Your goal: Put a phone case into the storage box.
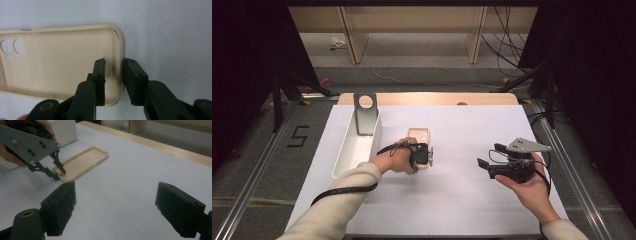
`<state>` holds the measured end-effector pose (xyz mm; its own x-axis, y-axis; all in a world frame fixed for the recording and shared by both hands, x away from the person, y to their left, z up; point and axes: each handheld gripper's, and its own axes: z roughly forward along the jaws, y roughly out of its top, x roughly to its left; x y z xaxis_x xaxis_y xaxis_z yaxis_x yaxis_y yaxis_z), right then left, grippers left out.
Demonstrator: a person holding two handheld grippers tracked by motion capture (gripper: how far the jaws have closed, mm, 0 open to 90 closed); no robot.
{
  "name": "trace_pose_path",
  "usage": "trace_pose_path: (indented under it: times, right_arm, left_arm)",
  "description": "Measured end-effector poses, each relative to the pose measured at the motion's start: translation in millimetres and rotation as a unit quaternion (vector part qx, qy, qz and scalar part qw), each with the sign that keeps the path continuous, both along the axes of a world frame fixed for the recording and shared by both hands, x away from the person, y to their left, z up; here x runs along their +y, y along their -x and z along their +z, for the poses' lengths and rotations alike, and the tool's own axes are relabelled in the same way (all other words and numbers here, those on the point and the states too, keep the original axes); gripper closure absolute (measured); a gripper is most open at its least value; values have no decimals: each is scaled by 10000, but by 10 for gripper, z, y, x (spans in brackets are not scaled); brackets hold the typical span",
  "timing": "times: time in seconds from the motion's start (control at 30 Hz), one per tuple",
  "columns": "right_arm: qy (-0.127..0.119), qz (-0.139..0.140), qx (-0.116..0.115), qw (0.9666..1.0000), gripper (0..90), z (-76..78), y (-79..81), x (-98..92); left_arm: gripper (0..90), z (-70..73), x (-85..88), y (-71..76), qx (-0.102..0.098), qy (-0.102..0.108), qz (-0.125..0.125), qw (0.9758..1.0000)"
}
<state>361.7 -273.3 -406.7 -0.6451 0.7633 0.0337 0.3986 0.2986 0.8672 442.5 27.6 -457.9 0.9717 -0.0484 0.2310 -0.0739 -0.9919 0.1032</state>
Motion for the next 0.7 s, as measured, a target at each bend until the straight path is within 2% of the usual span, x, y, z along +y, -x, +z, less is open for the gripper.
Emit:
trace_pose_path:
  times: [0.13,0.7]
  right_arm:
    - [-2,0,-1,10000,177,0,-1,-1]
    - [9,7,6,10000,176,-1,-1,-1]
  left_arm:
    - [756,0,-6,2,64,-38,-26,10000]
    - [829,-1,-27,17,36,-106,-131,9999]
